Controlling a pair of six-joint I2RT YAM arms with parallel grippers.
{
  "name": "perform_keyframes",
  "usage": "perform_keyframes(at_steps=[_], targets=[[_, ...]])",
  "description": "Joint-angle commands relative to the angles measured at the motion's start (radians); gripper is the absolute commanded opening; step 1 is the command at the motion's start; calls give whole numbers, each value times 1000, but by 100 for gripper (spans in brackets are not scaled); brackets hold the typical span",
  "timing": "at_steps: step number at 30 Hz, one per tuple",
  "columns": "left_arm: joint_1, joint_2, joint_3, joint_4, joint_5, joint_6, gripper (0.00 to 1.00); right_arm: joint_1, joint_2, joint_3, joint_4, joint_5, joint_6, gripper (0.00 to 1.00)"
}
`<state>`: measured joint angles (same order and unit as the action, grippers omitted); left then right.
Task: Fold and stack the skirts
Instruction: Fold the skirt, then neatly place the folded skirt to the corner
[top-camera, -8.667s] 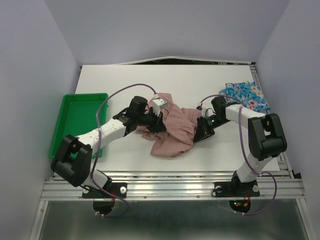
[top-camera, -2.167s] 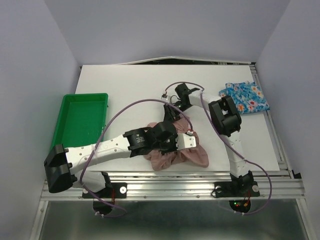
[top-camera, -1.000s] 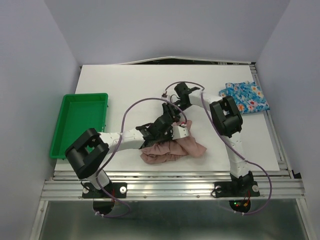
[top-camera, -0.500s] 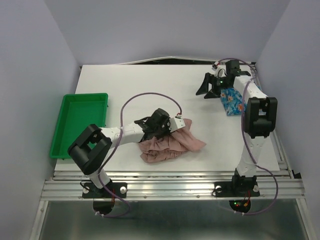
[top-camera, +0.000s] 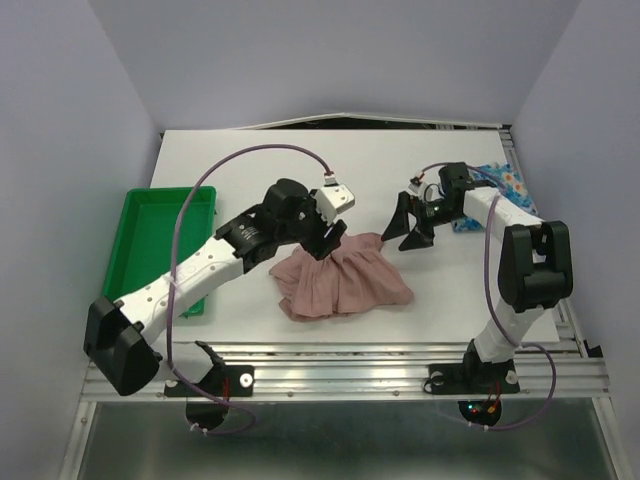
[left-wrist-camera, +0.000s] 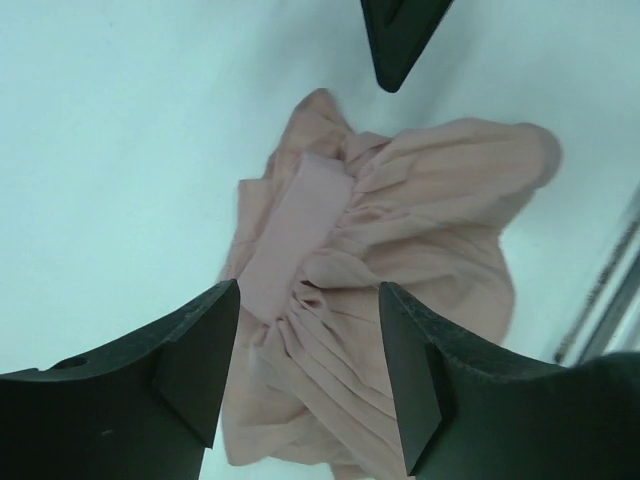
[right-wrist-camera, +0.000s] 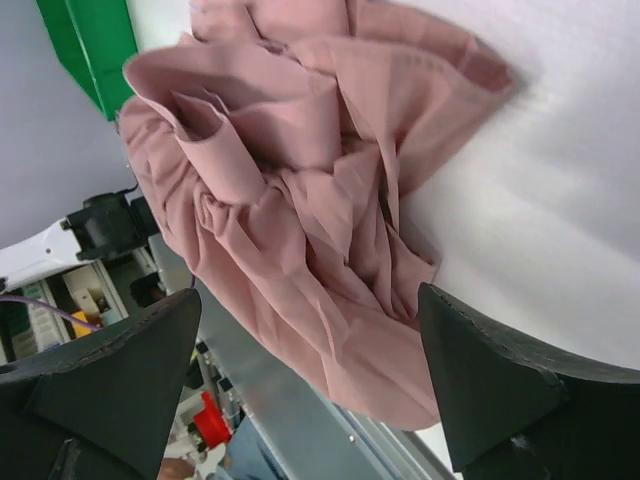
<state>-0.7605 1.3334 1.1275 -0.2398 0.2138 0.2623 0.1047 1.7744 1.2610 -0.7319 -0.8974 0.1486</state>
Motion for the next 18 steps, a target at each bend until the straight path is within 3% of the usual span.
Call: perform_keyframes(at_steps=[1,6,8,9,11,18], targets=[[26,-57,17,-162,186,-138,65,0,-84,-43,-41,-11,-50,94],[65,-56,-37,-180,281,-300,57,12,-128,-92,-92,46,-107,96],[156,-62,-106,-158,334,-414,69,21,-127,-104,-110,54,-113,98],[189,-66,-135,-144,352,-461,87,33,-128,-113,-101,60,-103,98],[266,-72,-219,-116,380,-593,97,56,-132,-147,-55,60,-77,100],[296,-183,-405,-82,386,-834,99,216,-80,-187,84,156,31,100]])
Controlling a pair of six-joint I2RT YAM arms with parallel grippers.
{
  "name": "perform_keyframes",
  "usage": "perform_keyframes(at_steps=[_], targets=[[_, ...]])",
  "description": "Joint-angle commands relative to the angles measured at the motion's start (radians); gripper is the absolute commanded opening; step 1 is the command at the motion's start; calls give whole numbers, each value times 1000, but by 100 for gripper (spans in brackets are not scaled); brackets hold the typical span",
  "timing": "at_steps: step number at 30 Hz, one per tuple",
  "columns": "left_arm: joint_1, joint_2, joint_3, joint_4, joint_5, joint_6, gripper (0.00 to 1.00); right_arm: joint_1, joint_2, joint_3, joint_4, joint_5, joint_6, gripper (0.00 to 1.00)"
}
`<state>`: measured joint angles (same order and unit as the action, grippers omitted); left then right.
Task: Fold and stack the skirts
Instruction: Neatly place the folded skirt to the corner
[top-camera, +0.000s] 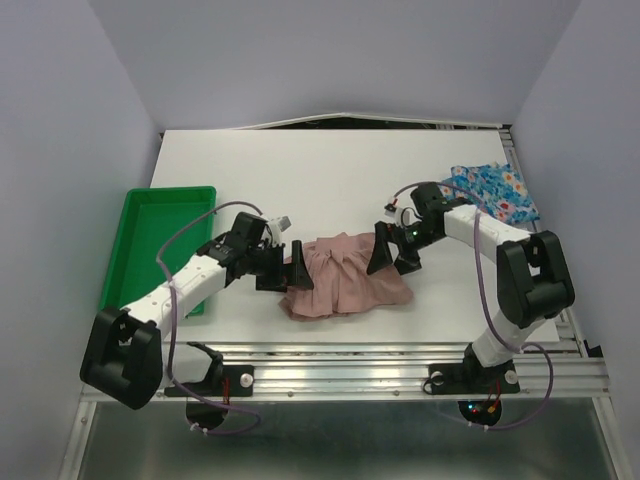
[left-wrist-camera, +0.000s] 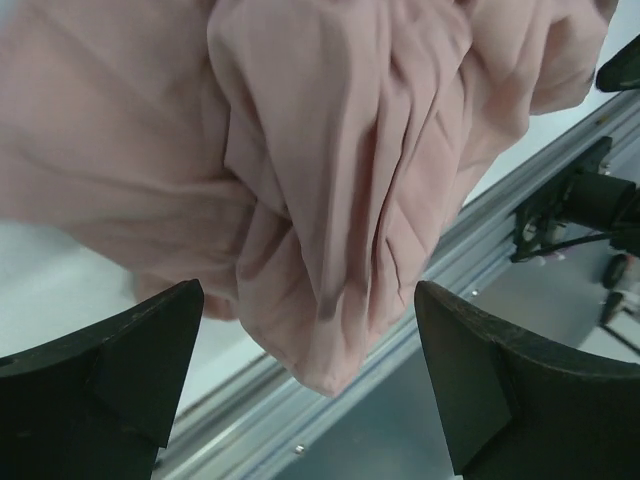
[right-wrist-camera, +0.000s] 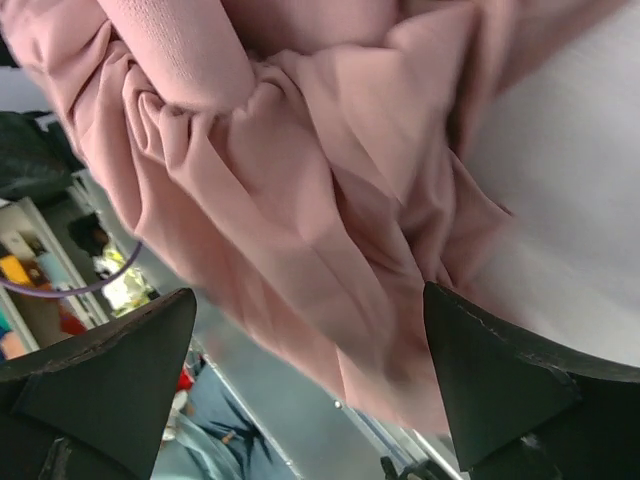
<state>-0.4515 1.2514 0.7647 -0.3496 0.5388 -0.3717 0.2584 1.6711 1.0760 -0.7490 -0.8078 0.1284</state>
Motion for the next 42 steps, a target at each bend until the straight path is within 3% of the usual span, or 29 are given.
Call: perform_keyframes(at_steps=[1,4,10,15,24,27,28,30,31,33,35,42], targets=[[-15,-104,-54,23,40,-214,99,76,30,-2,111,85,59,100],[-15,-93,-96,14,-84,-291,99,99,55,-11,174,153,111,100],[-61,-20,-123,194,-100,-380,99,99,124,-8,230,179,139,100],[-62,106,-90,333,-106,-360,99,99,164,10,243,179,145,97],[-62,261,31,279,-243,-300,99,108,223,13,301,174,157,86],[-67,322,60,314,-217,-303,78,108,242,27,342,180,166,80],[-81,356,93,323,-217,-293,63,108,260,35,349,191,168,80],[-90,391,129,324,-215,-289,49,108,276,64,350,206,175,87],[-93,428,143,328,-209,-291,41,108,283,71,350,211,178,98],[-93,459,180,325,-208,-297,31,108,279,68,349,217,174,100],[-93,487,200,319,-217,-296,15,98,241,39,350,237,177,100],[-93,502,197,327,-212,-314,7,-39,122,-51,333,242,211,100]])
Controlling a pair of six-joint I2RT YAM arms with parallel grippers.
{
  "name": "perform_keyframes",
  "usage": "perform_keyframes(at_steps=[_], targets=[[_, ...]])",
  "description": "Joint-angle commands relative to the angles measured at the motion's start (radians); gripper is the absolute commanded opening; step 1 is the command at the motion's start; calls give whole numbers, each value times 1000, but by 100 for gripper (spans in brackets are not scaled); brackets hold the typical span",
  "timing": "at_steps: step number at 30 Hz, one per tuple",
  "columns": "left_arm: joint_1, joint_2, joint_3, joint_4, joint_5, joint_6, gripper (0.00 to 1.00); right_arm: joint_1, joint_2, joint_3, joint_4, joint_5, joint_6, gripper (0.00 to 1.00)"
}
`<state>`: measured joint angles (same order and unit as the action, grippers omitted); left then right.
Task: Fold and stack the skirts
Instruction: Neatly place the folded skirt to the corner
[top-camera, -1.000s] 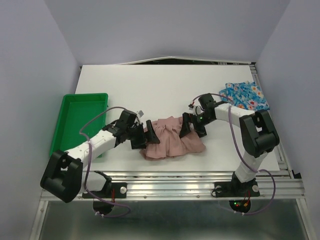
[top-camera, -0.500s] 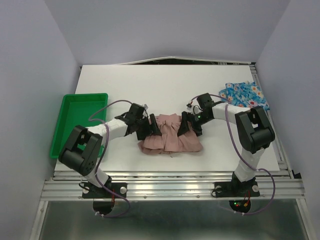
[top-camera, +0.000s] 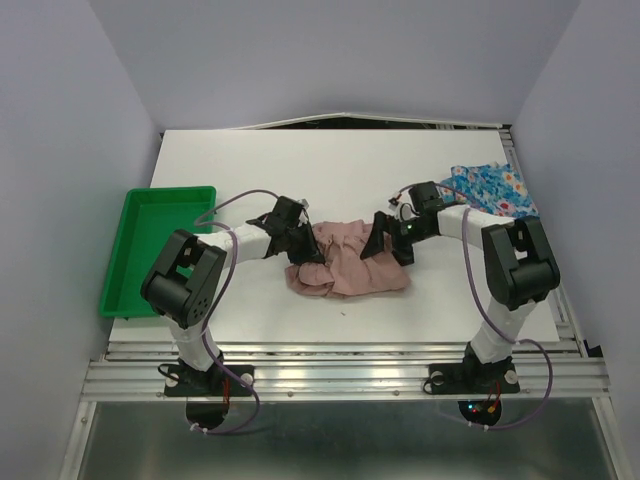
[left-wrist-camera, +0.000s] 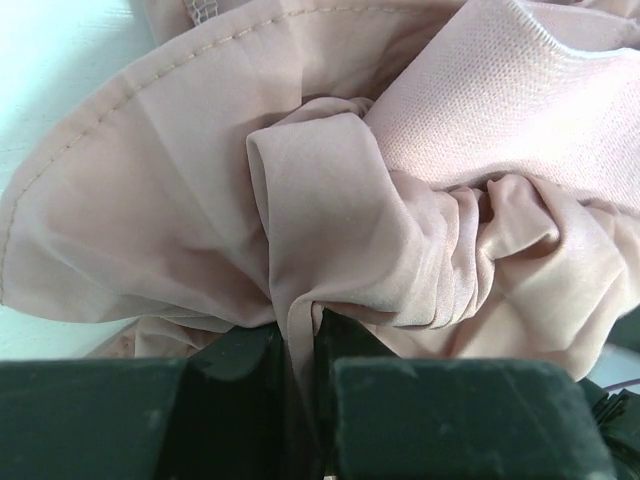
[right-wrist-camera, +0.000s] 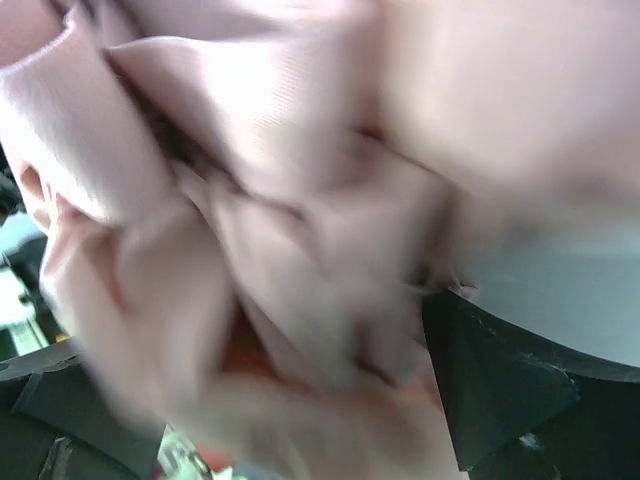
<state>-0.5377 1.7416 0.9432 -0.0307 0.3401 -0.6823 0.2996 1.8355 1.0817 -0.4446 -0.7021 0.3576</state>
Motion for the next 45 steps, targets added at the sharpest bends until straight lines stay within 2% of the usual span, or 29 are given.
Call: perform_keyframes(at_steps=[1,6,12,14,20,24,25,27,28,29,32,36,37,40,45], targets=[[-7,12,20,9,-9,-5,7,-80,-68,-63,44,139,-3,100],[-10,16,29,12,-9,-13,8,-80,-61,-131,188,81,121,100],[-24,22,45,8,-15,-23,11,-17,-12,-167,331,47,240,100],[-30,35,51,11,-12,-28,11,9,-4,-189,412,64,256,100],[-42,64,75,12,-7,-34,11,19,47,-192,512,133,236,100],[-47,67,88,12,-9,-36,11,19,50,-175,509,194,176,67],[-47,62,89,8,-15,-31,11,19,36,-171,501,220,156,48],[-47,49,95,5,-21,-17,15,19,9,-148,468,230,86,27],[-47,32,98,5,-27,-10,23,19,-17,-131,449,237,52,9],[-45,21,100,3,-32,3,27,19,-27,-106,369,243,8,1],[-45,-19,114,-17,-88,78,44,19,-48,18,192,311,-158,1],[-21,-50,149,-41,-130,232,51,-20,-100,109,58,363,-353,1],[-18,-56,158,-46,-127,265,54,-20,-104,127,34,386,-444,1],[-13,-86,187,-80,-156,390,67,-68,-96,223,-86,412,-550,1],[-10,-113,216,-110,-115,565,72,-137,-45,335,-183,444,-658,1]])
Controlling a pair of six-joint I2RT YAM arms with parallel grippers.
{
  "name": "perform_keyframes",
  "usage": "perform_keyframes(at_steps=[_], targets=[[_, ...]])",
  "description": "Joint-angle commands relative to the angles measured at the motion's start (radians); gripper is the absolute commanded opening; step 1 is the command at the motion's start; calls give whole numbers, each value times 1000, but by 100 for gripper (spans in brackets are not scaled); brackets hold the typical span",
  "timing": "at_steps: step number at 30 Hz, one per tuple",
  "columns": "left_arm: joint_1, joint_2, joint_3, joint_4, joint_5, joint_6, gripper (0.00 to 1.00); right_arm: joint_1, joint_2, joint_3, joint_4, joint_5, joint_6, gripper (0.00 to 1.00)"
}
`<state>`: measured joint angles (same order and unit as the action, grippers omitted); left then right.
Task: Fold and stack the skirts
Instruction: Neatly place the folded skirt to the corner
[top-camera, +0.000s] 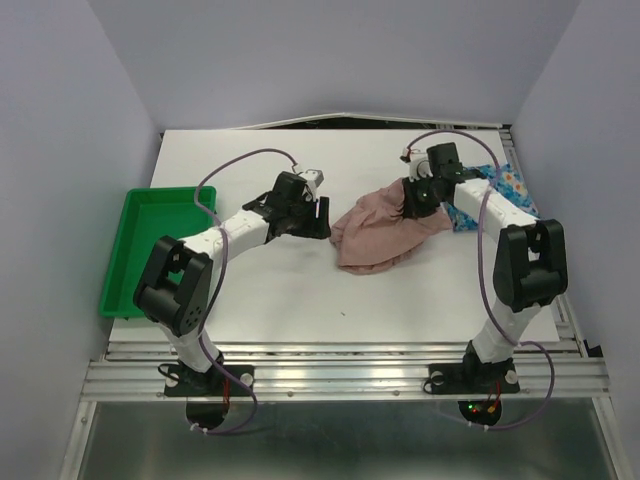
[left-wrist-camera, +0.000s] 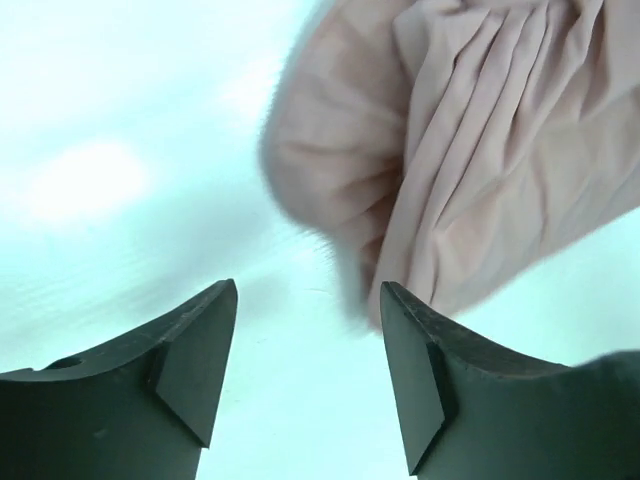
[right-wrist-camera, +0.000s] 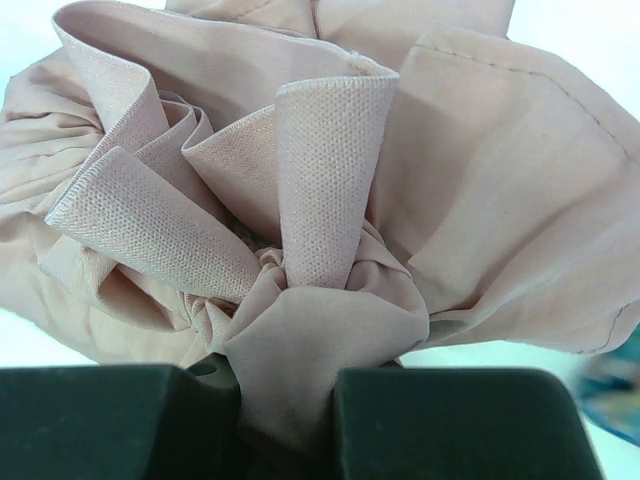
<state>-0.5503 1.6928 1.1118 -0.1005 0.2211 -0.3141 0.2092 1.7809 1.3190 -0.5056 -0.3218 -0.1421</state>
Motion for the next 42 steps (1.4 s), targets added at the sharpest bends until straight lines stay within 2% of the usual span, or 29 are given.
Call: perform_keyframes(at_steps=[1,6,10,15,25,34,42], targets=[[3,-74,48,-39,26,222,79,-69,23,115,-129,73,-184,1],[0,-107,31,-21,98,277,87,-158,55,222,-217,75,-237,1],[0,-119,26,-22,130,302,88,-243,78,327,-277,52,-278,1],[-5,-110,28,-13,176,302,92,-338,146,535,-389,-62,-304,1],[-10,-93,49,-22,213,308,92,-484,218,752,-479,-175,-335,1],[-10,-81,57,-27,221,308,93,-602,316,729,-504,-267,-314,1],[-10,-78,74,-51,198,339,96,-677,443,707,-445,-336,-281,1]])
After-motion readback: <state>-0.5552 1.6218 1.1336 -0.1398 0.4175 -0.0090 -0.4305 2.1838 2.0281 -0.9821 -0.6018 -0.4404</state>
